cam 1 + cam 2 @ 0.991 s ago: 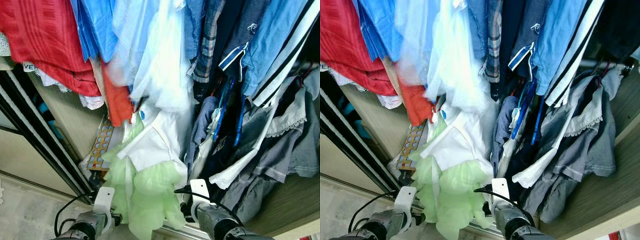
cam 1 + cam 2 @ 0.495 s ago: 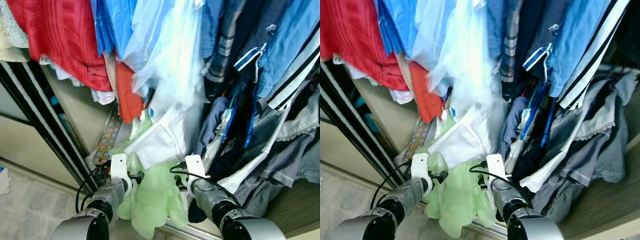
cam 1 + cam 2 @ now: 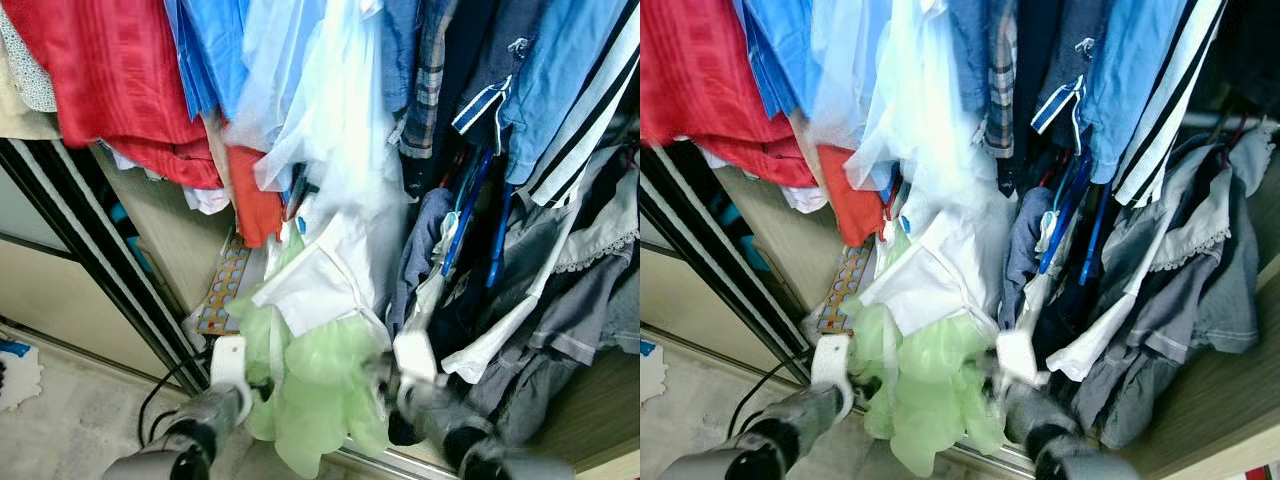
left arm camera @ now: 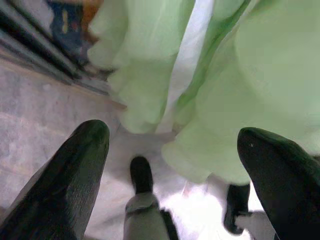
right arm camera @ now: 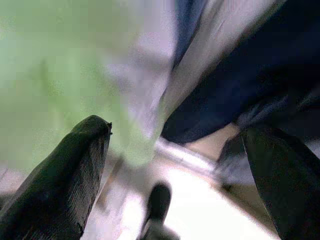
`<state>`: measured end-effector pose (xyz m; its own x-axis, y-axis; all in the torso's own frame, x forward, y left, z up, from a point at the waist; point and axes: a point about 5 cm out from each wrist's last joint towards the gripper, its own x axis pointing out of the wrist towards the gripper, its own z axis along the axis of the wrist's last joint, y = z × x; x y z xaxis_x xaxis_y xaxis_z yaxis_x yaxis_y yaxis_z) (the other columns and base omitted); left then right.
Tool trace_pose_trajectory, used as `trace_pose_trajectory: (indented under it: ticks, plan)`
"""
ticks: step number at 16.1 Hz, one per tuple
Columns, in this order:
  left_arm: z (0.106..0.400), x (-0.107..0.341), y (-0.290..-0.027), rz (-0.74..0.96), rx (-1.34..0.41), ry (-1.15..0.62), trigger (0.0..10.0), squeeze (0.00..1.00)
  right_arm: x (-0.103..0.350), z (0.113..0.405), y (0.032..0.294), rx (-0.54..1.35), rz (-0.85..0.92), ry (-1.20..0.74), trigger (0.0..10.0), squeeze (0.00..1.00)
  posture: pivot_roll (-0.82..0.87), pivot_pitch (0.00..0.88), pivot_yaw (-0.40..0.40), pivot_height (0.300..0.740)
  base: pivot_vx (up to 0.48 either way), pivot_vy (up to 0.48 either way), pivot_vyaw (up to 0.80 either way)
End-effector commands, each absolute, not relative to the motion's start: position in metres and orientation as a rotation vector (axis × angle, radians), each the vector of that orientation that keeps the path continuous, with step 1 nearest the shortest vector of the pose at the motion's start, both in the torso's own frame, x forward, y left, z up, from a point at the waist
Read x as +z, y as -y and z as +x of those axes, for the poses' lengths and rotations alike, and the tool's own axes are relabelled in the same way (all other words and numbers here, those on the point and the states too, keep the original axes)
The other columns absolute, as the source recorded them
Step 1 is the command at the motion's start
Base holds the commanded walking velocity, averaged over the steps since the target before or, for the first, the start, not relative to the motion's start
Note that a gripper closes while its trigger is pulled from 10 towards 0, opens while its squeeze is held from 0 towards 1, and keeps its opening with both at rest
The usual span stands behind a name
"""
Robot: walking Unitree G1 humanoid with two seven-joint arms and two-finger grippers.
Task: Clean up the room
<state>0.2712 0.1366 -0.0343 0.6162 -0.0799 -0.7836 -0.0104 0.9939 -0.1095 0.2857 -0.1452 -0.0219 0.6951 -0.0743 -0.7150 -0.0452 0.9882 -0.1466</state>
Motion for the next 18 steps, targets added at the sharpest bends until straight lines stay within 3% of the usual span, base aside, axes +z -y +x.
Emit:
trace_pose_trajectory:
  ticks: [1,4,9,18]
  plan:
    - [0.277,-0.03,-0.136,-0.075,-0.036,-0.872,10.0,0.0,-0.014,0.295,0.146,-0.023,-0.158,-0.751,10.0,0.0,-0.14,0.0,0.024,0.74,0.0,0.0,0.0]
    - [0.282,-0.025,-0.142,-0.127,0.011,-0.842,10.0,0.0,-0.007,0.301,0.128,0.07,-0.225,-0.712,10.0,0.0,-0.11,0.0,0.009,0.74,0.0,0.0,0.0]
    - [0.293,-0.015,-0.132,-0.097,-0.048,-0.785,10.0,0.0,-0.003,0.304,0.11,0.133,-0.249,-0.688,10.0,0.0,-0.1,0.0,0.009,0.74,0.0,0.0,0.8]
    - [0.297,-0.011,-0.138,-0.028,-0.007,-0.742,10.0,0.0,-0.006,0.299,0.095,0.246,-0.296,-0.676,10.0,0.0,-0.1,0.0,0.008,0.74,0.0,0.0,0.8]
